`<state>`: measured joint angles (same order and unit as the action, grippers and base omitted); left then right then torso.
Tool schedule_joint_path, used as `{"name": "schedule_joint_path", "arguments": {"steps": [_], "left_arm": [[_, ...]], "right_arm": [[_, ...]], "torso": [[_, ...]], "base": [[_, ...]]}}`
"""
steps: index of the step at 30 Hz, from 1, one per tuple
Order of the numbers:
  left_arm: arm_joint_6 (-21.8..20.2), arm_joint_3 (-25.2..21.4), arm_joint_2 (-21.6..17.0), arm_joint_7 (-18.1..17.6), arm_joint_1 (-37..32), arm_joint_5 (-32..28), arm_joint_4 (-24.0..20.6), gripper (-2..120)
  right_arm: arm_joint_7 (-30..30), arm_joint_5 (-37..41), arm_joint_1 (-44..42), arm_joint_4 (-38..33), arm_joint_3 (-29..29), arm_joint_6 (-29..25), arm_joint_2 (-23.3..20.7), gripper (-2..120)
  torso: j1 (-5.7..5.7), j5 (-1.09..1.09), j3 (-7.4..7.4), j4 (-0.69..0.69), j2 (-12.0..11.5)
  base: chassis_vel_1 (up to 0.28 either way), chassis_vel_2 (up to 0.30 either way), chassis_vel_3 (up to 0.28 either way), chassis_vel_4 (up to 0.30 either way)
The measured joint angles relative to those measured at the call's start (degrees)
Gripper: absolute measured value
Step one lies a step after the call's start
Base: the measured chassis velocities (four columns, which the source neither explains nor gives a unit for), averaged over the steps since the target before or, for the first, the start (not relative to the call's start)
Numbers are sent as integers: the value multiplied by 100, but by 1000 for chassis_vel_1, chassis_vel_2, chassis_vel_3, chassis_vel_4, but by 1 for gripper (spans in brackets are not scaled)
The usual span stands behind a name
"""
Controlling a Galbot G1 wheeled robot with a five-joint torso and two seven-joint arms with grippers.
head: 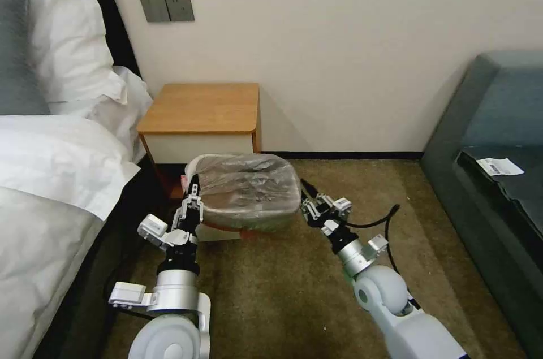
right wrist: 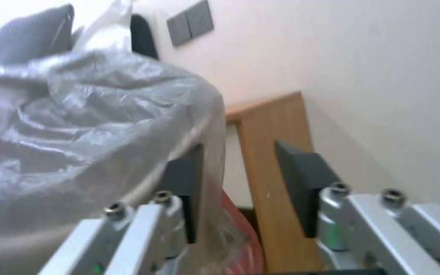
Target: Pick up the garbage bag from the table and place it over the trash can.
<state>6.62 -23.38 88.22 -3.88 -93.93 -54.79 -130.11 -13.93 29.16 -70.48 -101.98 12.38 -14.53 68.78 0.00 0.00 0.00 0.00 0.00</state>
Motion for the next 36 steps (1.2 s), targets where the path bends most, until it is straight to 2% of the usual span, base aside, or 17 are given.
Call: {"name": "schedule_joint_path", "arguments": {"steps": [2,4,7,12,13,15,25,31,36], "left_arm": [[1,25,-27,-4,4,95,104,19],[1,37,-31,-4,4,113,118,18],[-2,82,-50,-5,5,158,166,17],[-5,86,-103,-5,-5,161,216,16],[-5,86,-122,-6,-15,152,234,15],[-6,86,-122,-7,-22,140,243,15],[-9,98,-74,-28,-46,115,174,15],[-9,106,-47,-32,-76,43,23,15],[-12,108,-31,-38,-80,-6,-9,15]], "right_arm": [[2,-25,-5,-184,102,-19,-12,56],[2,-39,-2,-256,136,-20,-14,59],[3,-99,50,-462,250,-18,-8,76],[3,-119,91,-541,308,-13,-14,87],[3,-119,91,-563,331,0,-26,93],[4,-113,62,-569,347,11,-28,99],[4,-173,-8,-377,280,25,9,100],[-158,-573,102,286,116,-54,0,100],[-214,-693,138,543,73,-102,47,100]], "torso": [[0,0,0,0,0],[0,1,0,0,0],[0,0,0,1,0],[0,1,0,1,0],[0,0,0,1,0],[0,0,0,0,0],[0,0,0,1,0],[0,0,0,1,0],[0,0,0,0,0]], "base": [[0,0,0,0],[0,0,0,0],[0,0,0,0],[0,0,0,0],[0,0,0,0],[0,0,0,0],[0,0,0,0],[0,0,0,0],[0,0,0,0]]}}
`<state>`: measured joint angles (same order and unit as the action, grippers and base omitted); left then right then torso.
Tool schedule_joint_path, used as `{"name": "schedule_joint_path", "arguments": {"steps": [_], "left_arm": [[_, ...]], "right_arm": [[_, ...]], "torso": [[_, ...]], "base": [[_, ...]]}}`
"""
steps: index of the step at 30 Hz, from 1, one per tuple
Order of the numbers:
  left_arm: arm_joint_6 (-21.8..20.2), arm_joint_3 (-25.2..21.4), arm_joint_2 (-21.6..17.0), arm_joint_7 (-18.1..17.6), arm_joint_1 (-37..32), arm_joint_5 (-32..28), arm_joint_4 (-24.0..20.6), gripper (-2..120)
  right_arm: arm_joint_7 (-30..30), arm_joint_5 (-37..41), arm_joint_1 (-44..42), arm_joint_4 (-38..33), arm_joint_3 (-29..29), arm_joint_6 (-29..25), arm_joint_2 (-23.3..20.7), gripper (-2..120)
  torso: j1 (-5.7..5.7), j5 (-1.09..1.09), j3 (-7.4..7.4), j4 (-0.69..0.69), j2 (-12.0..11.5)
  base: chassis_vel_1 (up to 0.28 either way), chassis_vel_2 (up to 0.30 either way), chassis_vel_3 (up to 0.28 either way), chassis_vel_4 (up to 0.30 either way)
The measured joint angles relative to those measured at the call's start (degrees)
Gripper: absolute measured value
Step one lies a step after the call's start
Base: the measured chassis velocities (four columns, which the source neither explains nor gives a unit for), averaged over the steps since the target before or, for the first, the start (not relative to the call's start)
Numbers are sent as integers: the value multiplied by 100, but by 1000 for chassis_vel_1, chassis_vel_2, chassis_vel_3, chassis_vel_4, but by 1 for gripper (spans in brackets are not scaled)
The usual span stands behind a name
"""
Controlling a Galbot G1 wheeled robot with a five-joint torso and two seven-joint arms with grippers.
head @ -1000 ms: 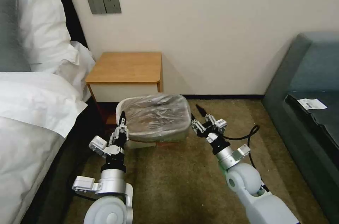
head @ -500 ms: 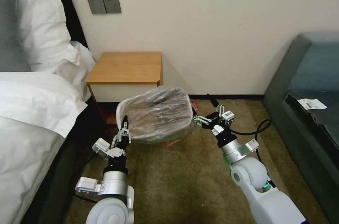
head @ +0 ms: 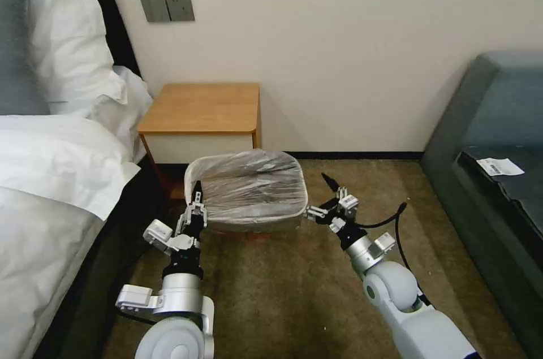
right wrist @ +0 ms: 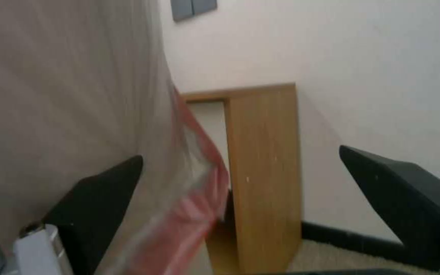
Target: Pick up the garbage bag from the table and place it over the trash can.
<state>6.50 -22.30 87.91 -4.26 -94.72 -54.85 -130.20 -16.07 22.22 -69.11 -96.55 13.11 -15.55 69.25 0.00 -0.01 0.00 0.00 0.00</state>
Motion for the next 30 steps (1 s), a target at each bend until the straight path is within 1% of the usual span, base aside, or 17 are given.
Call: {"name": "schedule_joint_path", "arguments": {"steps": [9,20,22,25,27,29,30], "left_arm": [[-22,-88,22,-33,50,-92,27,15],[-35,-105,-62,-117,200,-101,301,15],[-39,-105,-62,-119,206,-101,310,15],[-44,-113,-76,-140,270,-130,425,15],[-41,-124,-77,-152,296,-150,448,15],[-39,-138,-71,-182,384,-181,510,15],[-39,-138,-71,-182,384,-181,510,15]], "right_arm": [[-34,-130,-46,99,93,-104,1,100],[-48,-199,-347,-388,549,-166,-40,100],[-49,-199,-350,-392,555,-166,-40,100],[-95,-61,-524,-615,841,-186,-65,100],[-132,16,-560,-653,878,-186,-87,100],[-351,381,-644,-716,930,-168,-144,100],[-351,381,-644,-716,930,-168,-144,100]], "torso": [[0,1,0,0,0],[0,1,0,0,0],[0,1,0,0,0],[0,0,0,-1,0],[0,0,0,0,0],[0,0,0,0,0],[0,0,0,0,0]], "base": [[0,0,0,0],[0,0,0,0],[0,0,0,0],[0,0,0,0],[0,0,0,0],[0,0,0,0],[0,0,0,0]]}}
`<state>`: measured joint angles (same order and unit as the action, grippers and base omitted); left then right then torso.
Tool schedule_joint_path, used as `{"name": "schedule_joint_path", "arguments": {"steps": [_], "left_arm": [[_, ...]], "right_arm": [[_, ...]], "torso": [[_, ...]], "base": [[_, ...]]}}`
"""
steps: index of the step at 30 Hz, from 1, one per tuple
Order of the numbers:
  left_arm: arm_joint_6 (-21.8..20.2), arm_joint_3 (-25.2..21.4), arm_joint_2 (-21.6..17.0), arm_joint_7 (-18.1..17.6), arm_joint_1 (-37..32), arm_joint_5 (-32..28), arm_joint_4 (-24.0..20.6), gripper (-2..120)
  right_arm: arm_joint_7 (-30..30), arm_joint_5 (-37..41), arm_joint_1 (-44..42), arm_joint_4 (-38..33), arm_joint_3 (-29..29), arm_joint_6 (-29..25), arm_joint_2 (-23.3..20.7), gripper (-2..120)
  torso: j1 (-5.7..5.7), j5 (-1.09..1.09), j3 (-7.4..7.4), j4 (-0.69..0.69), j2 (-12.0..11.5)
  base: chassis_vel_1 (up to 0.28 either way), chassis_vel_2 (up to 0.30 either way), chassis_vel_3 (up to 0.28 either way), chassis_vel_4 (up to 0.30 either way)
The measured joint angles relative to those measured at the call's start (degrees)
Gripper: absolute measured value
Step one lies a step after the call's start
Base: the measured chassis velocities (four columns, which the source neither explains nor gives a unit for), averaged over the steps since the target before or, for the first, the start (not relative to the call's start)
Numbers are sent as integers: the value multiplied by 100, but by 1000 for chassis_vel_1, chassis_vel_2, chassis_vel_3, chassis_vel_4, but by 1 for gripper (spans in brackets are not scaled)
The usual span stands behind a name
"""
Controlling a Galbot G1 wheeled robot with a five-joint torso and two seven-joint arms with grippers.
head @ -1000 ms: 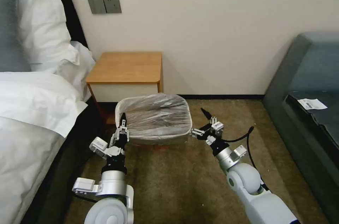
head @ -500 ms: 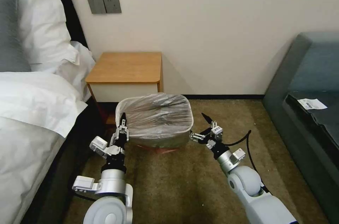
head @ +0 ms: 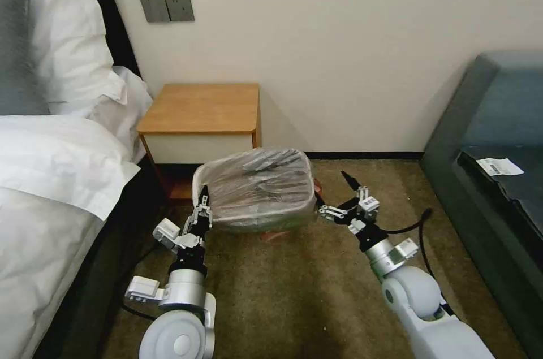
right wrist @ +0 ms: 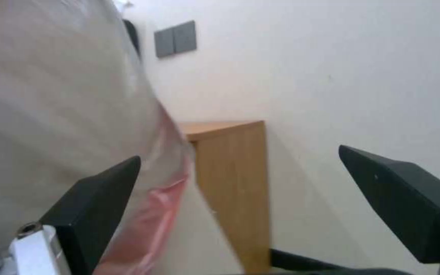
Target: Pick up the garbage bag from the table and place it over the trash can.
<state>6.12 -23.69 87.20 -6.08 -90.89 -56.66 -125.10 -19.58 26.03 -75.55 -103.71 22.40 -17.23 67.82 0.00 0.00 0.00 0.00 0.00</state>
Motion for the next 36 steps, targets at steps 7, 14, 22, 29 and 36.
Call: {"name": "schedule_joint_path", "arguments": {"steps": [7,14,22,29,36], "left_arm": [[20,-37,-8,-14,117,41,202,14],[134,55,-72,96,79,739,489,13],[378,168,-102,150,100,2300,754,12],[497,212,-107,42,34,3730,804,12],[596,222,-65,-75,11,4627,824,11]], "right_arm": [[-157,769,-124,-345,25,249,23,100],[-29,513,-87,-803,75,170,90,100],[-20,-748,-164,-1326,-490,-58,-138,95],[-224,-2138,28,-1371,-914,-62,-698,73],[-302,-2183,620,-1393,-1514,543,-1469,43]], "torso": [[0,0,0,0,0],[0,1,0,0,0],[0,0,0,0,0],[0,0,0,1,0],[0,0,0,0,0]], "base": [[0,0,0,0],[0,0,0,0],[0,0,0,0],[0,0,0,0],[0,0,0,0]]}}
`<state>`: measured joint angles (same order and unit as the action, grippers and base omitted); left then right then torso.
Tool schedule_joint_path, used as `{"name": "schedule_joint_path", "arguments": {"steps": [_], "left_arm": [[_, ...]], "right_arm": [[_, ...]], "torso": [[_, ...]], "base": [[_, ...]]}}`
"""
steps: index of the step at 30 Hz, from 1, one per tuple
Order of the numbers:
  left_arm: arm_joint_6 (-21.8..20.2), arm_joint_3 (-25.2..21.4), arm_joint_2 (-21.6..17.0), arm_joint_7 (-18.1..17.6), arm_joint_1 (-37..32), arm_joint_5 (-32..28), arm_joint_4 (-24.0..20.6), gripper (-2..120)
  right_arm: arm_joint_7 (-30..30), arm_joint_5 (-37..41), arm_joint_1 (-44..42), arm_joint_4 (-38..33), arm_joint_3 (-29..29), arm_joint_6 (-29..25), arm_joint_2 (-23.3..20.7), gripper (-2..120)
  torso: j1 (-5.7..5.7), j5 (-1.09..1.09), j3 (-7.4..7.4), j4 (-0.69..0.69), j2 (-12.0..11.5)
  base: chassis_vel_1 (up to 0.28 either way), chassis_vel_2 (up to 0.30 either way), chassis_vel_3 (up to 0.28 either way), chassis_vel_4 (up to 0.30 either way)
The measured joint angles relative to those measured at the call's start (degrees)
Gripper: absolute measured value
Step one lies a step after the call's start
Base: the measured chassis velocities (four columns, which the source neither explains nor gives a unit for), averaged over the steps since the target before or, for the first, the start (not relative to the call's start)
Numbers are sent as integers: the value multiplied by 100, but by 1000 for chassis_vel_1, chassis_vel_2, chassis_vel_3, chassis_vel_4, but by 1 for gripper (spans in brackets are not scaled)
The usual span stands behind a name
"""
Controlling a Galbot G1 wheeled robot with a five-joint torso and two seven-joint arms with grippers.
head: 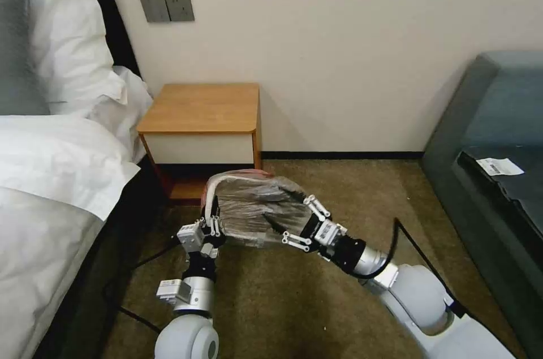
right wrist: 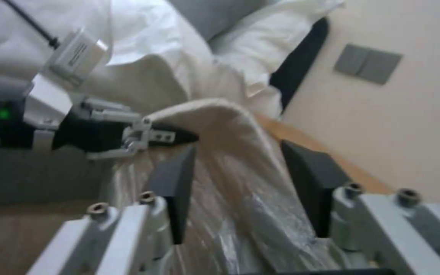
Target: Pick up the garbage bag from the table and place it over the trash can.
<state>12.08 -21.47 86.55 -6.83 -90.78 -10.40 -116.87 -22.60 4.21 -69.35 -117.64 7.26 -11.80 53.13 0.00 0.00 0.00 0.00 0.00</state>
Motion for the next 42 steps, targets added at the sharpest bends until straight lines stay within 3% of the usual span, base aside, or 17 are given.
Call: {"name": "schedule_joint_path", "arguments": {"steps": [8,13,21,35,42], "left_arm": [[87,30,108,-91,-10,483,17,11],[141,43,155,-145,-44,805,27,10],[217,66,232,-159,-36,1142,60,10],[452,71,298,-169,-254,1594,74,10],[638,61,382,-214,-382,2024,21,10]], "right_arm": [[345,892,637,73,-681,803,-491,15],[615,1302,960,243,-1094,1150,-541,0],[877,1465,1440,516,-1730,1583,-362,0],[1173,1482,2031,1150,-2315,1852,73,0],[1359,1359,2460,1758,-2707,1900,555,0]], "torso": [[0,0,0,0,0],[0,0,0,0,0],[0,0,0,1,0],[0,1,0,0,0],[0,-5,0,0,0]], "base": [[0,0,0,0],[0,0,0,0],[0,0,0,0],[0,0,0,0],[0,0,0,0]]}}
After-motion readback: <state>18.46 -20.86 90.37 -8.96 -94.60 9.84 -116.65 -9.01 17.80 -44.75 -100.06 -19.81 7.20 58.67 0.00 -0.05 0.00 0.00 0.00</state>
